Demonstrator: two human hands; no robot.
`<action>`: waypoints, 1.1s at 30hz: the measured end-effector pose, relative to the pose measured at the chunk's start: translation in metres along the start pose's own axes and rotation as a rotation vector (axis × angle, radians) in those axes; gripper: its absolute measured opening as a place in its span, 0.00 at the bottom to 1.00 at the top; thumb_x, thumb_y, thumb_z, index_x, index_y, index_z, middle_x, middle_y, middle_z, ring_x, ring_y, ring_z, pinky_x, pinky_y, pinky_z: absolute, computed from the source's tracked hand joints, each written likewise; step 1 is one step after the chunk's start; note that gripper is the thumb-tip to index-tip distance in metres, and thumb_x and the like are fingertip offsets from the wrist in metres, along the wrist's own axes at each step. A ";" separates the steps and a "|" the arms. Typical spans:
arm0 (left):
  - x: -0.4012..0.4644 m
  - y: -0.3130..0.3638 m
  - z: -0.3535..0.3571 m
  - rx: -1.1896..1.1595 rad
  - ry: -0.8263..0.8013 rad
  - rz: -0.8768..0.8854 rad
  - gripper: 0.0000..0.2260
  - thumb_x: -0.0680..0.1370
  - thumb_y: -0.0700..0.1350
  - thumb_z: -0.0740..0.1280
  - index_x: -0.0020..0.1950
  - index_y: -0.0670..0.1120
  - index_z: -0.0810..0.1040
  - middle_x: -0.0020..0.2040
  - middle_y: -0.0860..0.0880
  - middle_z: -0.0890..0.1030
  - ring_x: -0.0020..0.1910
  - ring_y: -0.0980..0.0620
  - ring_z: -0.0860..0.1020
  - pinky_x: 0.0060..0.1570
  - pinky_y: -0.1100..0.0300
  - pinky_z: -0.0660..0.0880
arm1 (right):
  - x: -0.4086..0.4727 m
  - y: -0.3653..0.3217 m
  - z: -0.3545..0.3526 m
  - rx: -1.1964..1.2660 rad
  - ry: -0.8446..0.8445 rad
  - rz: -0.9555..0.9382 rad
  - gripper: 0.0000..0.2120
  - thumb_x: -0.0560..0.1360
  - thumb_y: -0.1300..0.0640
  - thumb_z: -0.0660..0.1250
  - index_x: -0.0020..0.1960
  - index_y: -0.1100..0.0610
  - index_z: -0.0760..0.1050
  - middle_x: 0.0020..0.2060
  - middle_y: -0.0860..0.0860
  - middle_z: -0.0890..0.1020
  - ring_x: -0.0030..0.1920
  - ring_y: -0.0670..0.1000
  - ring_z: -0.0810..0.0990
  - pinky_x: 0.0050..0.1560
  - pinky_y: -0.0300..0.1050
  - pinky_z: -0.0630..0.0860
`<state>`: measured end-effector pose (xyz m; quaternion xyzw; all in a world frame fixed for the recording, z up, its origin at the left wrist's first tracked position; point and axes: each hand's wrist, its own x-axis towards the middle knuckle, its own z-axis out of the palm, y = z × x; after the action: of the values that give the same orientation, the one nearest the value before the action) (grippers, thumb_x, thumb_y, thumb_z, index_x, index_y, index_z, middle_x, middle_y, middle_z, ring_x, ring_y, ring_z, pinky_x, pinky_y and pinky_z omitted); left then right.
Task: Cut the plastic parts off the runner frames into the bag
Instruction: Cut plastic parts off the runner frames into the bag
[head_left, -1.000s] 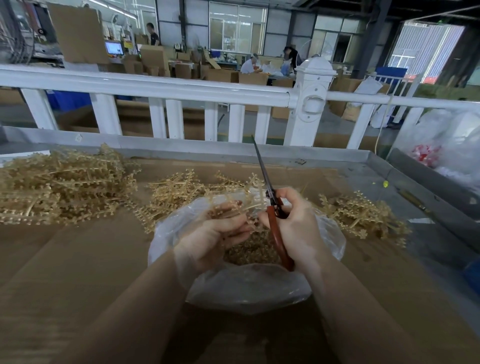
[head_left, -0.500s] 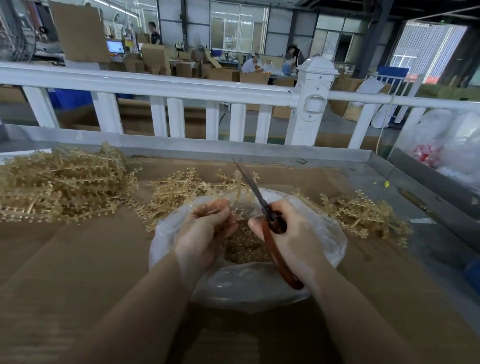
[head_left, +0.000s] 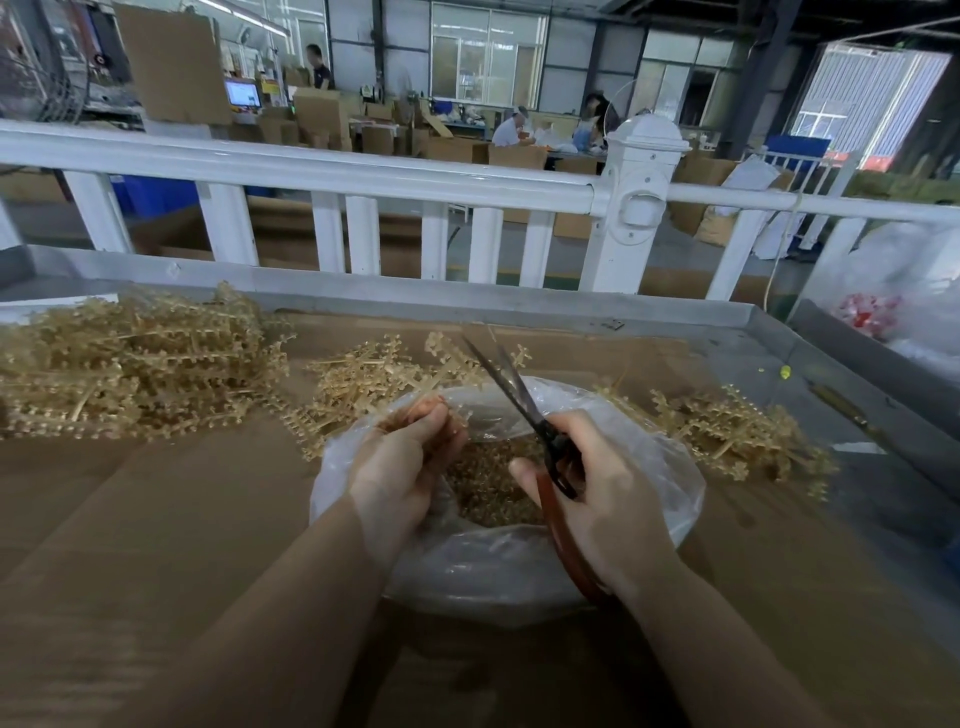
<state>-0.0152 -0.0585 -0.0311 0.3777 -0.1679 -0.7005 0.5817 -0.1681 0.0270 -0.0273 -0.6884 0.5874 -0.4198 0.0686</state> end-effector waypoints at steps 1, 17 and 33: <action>-0.001 0.000 0.000 0.001 0.002 0.000 0.04 0.74 0.31 0.67 0.42 0.38 0.77 0.36 0.44 0.79 0.32 0.51 0.80 0.28 0.61 0.79 | 0.001 0.001 0.000 -0.004 -0.016 0.003 0.13 0.71 0.40 0.66 0.51 0.45 0.70 0.37 0.42 0.75 0.43 0.44 0.75 0.42 0.41 0.71; -0.008 -0.007 -0.003 0.041 -0.096 -0.024 0.05 0.76 0.32 0.65 0.50 0.38 0.76 0.42 0.44 0.79 0.40 0.51 0.79 0.34 0.62 0.80 | 0.009 0.009 0.003 -0.155 -0.221 0.001 0.14 0.73 0.39 0.64 0.52 0.46 0.69 0.41 0.42 0.75 0.46 0.44 0.73 0.44 0.42 0.69; -0.013 -0.008 -0.005 0.069 -0.115 -0.037 0.06 0.77 0.33 0.63 0.52 0.38 0.77 0.39 0.45 0.83 0.34 0.54 0.82 0.35 0.63 0.80 | 0.009 0.011 0.003 -0.156 -0.255 -0.038 0.13 0.73 0.39 0.63 0.50 0.45 0.66 0.42 0.42 0.75 0.47 0.45 0.73 0.46 0.43 0.70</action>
<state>-0.0167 -0.0430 -0.0348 0.3597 -0.2180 -0.7256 0.5446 -0.1752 0.0152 -0.0313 -0.7505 0.5917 -0.2831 0.0811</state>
